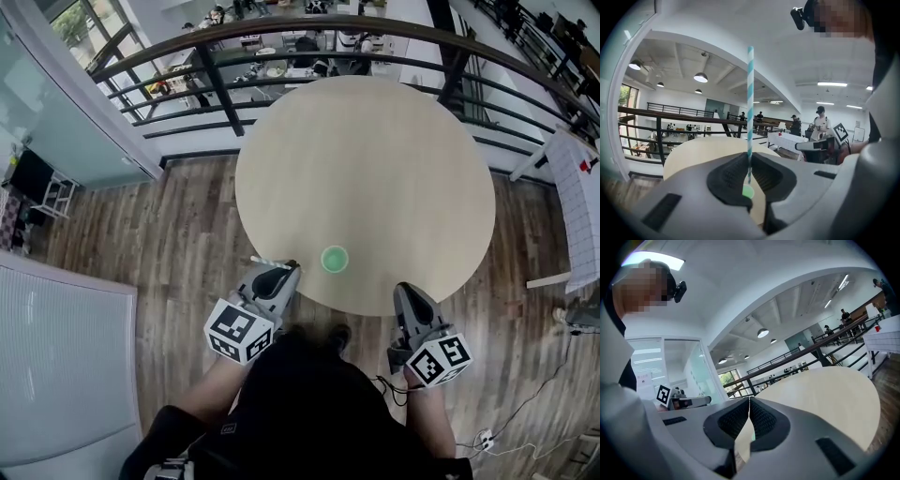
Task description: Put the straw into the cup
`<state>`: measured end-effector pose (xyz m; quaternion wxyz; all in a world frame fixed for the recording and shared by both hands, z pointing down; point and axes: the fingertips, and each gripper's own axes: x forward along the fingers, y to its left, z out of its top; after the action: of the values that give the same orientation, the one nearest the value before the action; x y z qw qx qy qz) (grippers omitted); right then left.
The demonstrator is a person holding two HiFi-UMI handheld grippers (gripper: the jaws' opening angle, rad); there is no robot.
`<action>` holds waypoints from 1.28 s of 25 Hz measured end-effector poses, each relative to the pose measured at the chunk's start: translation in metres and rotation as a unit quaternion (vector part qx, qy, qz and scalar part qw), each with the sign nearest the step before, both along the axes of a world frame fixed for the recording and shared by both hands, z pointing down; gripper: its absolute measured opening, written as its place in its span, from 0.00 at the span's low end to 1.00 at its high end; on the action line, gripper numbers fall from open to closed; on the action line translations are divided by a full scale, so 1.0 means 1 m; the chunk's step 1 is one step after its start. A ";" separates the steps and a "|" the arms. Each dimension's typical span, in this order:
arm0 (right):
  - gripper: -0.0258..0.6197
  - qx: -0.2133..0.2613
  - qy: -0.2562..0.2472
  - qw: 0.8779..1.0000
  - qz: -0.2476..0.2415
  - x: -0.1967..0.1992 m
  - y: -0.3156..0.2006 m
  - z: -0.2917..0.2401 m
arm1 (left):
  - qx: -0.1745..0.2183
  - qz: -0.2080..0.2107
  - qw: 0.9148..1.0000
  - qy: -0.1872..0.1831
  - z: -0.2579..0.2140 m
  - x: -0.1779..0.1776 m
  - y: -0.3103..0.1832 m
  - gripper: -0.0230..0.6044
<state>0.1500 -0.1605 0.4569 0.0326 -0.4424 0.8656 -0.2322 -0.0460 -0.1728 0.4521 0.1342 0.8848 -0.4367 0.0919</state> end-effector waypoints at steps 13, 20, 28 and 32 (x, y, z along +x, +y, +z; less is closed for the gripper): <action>0.08 -0.042 0.005 0.999 -0.006 -0.063 -0.037 0.027 | -0.023 0.051 0.998 -0.001 0.020 -0.016 -0.046 0.08; 0.08 -0.062 0.014 0.998 0.006 -0.071 -0.050 0.045 | -0.054 0.080 0.995 0.006 0.049 -0.008 -0.058 0.08; 0.08 -0.088 0.018 0.996 0.013 -0.065 -0.053 0.074 | -0.084 0.107 0.991 0.011 0.089 0.017 -0.072 0.08; 0.08 -0.098 0.020 0.995 0.013 -0.065 -0.054 0.086 | -0.100 0.119 0.988 0.009 0.110 0.028 -0.073 0.08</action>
<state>0.0853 -0.2148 0.5424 -0.0247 -0.4591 0.8335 -0.3064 -0.0183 -0.2456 0.5618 0.2141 0.9133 -0.3158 0.1423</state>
